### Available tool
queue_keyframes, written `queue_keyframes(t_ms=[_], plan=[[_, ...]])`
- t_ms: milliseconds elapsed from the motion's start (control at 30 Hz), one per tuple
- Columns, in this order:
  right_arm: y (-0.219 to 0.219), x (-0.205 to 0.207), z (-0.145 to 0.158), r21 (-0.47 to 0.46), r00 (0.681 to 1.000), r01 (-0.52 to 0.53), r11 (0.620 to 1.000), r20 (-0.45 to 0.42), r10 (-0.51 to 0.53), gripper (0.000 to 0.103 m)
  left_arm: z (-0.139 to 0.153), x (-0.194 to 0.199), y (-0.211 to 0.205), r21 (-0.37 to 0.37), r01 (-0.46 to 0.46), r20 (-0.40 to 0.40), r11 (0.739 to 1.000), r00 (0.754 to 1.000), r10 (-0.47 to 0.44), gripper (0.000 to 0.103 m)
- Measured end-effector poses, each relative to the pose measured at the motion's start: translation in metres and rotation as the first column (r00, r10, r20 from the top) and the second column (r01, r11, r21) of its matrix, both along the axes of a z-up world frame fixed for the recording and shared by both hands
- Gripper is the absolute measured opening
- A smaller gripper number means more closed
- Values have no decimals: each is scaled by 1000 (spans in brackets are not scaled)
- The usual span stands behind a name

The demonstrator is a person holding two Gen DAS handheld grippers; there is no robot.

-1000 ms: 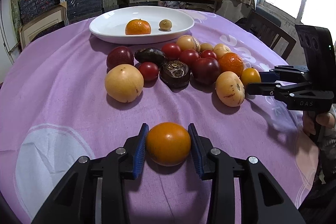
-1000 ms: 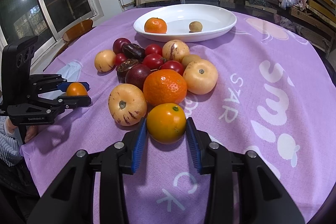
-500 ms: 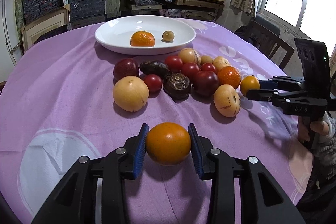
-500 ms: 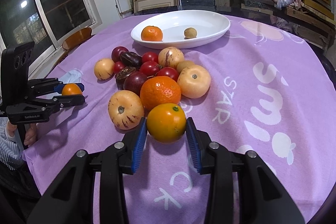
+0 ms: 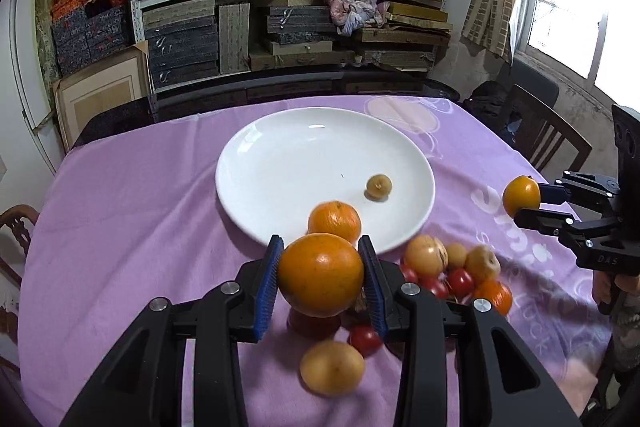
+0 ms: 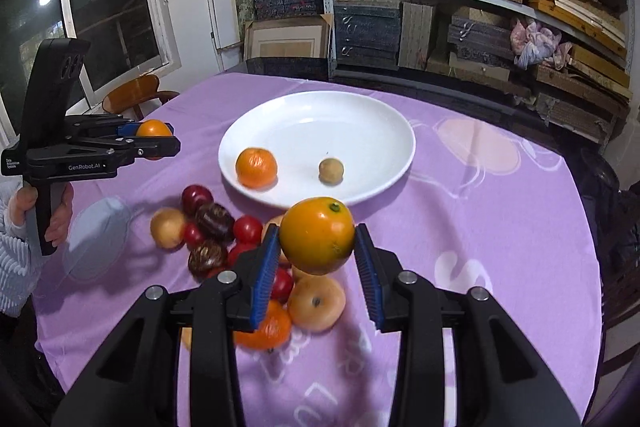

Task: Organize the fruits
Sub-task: 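Carry both fruits onto the white plate and open both tools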

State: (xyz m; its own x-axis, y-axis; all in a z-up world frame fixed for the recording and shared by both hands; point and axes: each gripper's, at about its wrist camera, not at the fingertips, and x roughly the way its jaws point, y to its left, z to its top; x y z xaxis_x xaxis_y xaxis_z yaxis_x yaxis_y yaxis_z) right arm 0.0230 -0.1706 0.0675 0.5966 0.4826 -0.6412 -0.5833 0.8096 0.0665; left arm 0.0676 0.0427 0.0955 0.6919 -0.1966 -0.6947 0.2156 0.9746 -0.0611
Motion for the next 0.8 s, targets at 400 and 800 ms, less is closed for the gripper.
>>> queue_keyframes(t_ms=[400, 800], plan=[[82, 149, -19, -141, 997, 40, 989, -60, -49, 37, -40, 121, 9, -16, -71, -118, 997, 991, 69, 39], [105, 201, -54, -185, 992, 33, 982, -115, -55, 40, -63, 159, 23, -49, -113, -171, 992, 980, 103, 42]])
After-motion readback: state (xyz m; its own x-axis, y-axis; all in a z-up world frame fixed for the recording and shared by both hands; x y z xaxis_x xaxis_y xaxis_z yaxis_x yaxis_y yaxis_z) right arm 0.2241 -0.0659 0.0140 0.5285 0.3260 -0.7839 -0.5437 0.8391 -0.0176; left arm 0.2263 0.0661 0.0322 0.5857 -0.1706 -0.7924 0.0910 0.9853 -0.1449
